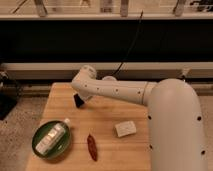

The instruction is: Knock the eraser over

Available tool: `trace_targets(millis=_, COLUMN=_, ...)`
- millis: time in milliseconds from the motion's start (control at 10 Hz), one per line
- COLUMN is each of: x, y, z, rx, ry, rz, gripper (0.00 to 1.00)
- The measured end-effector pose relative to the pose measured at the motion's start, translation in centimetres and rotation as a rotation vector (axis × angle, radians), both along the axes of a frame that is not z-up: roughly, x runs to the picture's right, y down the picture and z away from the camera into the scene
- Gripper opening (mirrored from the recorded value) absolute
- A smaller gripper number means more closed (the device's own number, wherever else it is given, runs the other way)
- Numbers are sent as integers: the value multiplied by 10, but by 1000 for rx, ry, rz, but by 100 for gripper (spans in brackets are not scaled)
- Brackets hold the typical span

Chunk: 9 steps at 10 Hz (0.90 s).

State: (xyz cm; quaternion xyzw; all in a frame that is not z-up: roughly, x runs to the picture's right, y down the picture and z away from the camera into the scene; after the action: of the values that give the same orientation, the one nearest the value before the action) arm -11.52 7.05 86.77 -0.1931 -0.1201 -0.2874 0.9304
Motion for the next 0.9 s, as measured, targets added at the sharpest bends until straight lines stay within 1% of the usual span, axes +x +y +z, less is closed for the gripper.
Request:
trace_targets(millis=200, x=-3, y=-4, z=4, rx=6, ry=-9, rz=-3, gripper=4)
trace_targets(millis=900, x=-16, y=-9, z=11, rx=22, ry=-50, rz=-23, gripper=4)
